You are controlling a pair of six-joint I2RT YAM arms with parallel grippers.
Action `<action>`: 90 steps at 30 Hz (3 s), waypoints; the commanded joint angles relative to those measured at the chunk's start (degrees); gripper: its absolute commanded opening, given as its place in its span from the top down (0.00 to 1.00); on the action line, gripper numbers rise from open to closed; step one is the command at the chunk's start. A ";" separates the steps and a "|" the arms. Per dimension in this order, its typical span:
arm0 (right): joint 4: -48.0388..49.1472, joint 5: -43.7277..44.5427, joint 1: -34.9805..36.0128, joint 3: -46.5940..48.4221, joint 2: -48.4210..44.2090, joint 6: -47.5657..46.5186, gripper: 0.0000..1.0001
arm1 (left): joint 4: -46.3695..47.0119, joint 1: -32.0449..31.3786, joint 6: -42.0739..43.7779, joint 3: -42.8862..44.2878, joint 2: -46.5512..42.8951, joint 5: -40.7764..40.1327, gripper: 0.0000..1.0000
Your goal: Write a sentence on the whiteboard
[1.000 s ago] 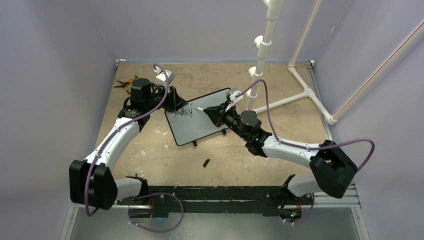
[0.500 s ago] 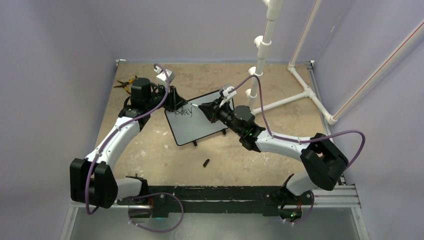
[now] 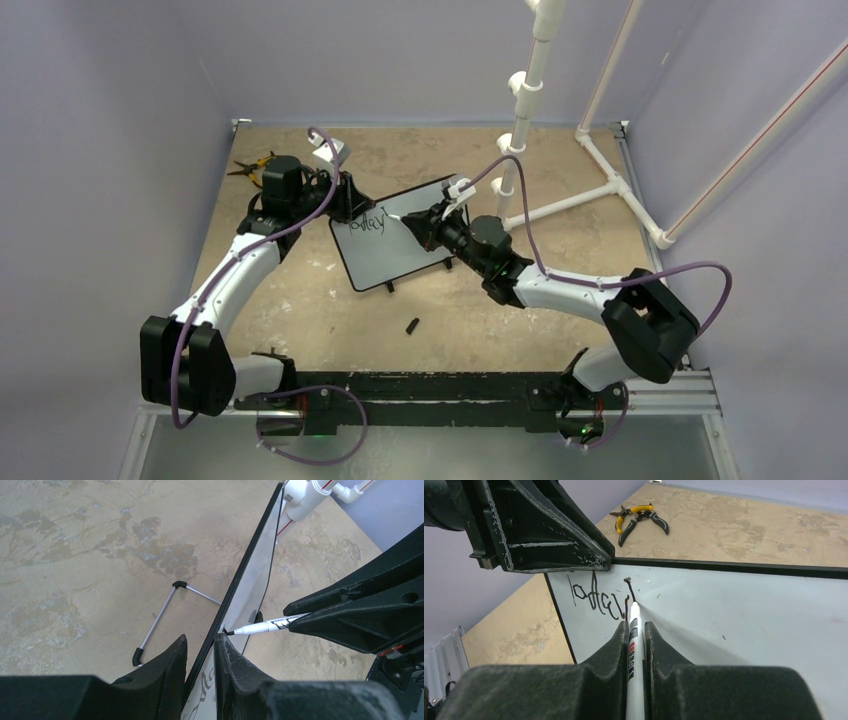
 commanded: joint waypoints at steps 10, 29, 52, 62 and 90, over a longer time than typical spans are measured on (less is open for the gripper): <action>2.42 2.24 -0.59 -2.71 -4.19 0.55 1.00 | -0.87 -0.47 -0.19 -0.92 0.87 0.65 0.77; 4.12 -1.98 -2.29 0.77 0.53 -1.62 1.00 | -0.91 -0.47 0.03 -0.97 1.03 0.62 0.77; -0.33 3.02 -2.29 -3.89 -3.18 0.47 1.00 | -0.95 -0.47 -0.01 -0.99 0.64 0.66 0.77; -1.29 3.15 -2.29 -5.20 -3.93 0.18 1.00 | -0.87 -0.47 -0.10 -1.09 0.38 0.89 0.77; 2.67 -1.85 -2.48 -4.22 -9.97 0.66 1.00 | -0.54 -0.47 -0.19 -1.29 0.42 0.61 0.77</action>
